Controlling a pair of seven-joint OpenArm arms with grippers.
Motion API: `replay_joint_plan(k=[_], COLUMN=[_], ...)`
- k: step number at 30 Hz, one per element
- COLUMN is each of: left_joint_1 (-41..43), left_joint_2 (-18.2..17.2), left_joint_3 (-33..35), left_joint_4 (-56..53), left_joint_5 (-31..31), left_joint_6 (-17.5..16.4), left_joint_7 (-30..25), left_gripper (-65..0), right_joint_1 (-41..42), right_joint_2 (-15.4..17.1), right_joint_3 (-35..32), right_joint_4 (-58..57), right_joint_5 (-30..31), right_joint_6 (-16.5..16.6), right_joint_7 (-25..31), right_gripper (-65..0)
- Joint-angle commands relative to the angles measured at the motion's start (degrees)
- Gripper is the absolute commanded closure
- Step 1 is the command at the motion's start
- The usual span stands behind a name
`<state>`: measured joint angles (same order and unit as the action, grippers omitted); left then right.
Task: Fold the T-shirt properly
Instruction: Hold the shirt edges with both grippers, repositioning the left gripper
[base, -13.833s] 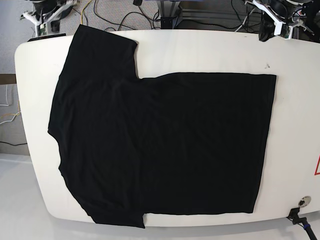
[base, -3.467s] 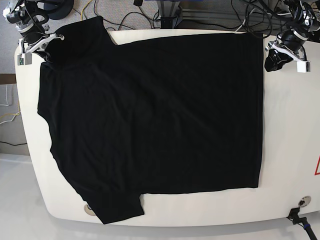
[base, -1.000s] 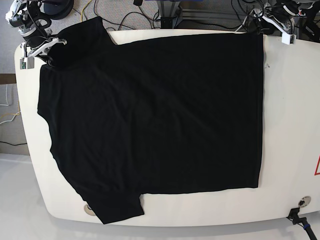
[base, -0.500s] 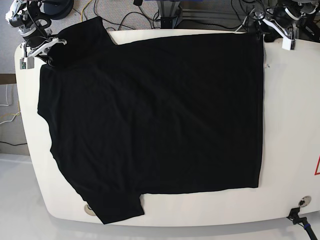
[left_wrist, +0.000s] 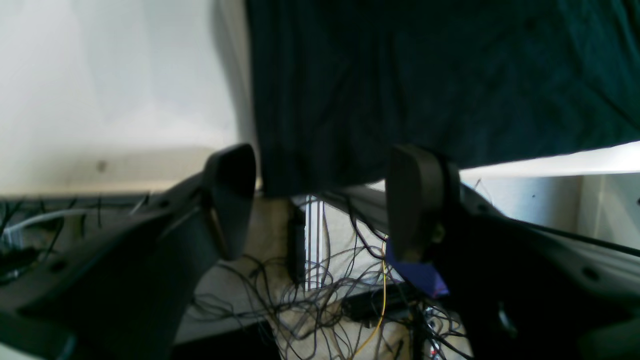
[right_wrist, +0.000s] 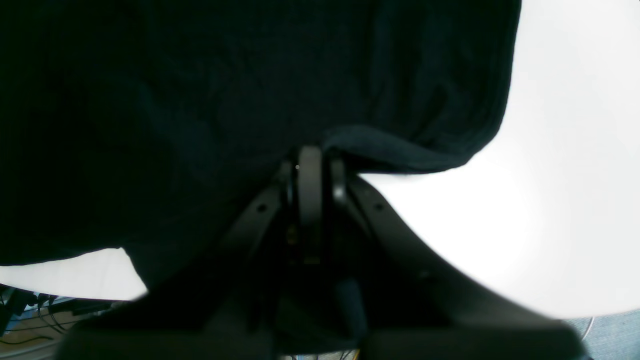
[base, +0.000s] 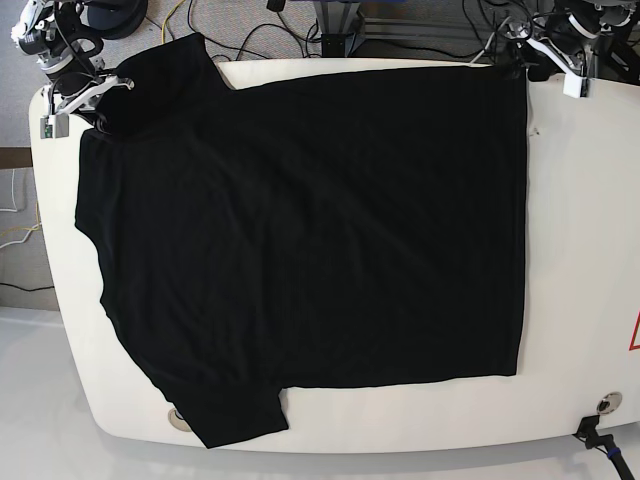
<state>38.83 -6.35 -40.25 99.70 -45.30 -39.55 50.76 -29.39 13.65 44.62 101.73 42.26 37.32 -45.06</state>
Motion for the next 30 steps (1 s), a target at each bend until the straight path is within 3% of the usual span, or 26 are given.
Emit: replay_joint_plan(k=[1, 4, 27, 30], left_joint_1=[-0.72, -1.95, -1.95, -1.95], left_joint_2=[-0.55, -0.55, 2.0, 2.0], left_joint_3=[-1.11, -1.64, 3.11, 2.93], left_joint_4=[-0.14, -0.4, -0.49, -0.49], left_joint_5=[-0.37, 2.35, 2.35, 2.35], left_joint_6=[-0.45, -0.45, -0.45, -0.45], left_joint_7=[-0.87, -0.7, -0.52, -0.61], left_gripper=[-38.9, -38.9, -38.9, -32.4], right_joint_1=[-0.11, -0.11, 0.68, 0.68], right_joint_2=[0.9, 0.9, 0.9, 0.99], right_joint_3=[0.43, 0.43, 0.43, 0.43], right_joint_4=[0.9, 0.9, 0.9, 0.82], right_joint_5=[1.04, 0.86, 0.77, 0.77], right_joint_6=[0.17, 0.17, 0.17, 0.17], right_joint_7=[1.41, 1.41, 1.41, 1.41], right_gripper=[-1.6, -1.6, -1.8, -1.8])
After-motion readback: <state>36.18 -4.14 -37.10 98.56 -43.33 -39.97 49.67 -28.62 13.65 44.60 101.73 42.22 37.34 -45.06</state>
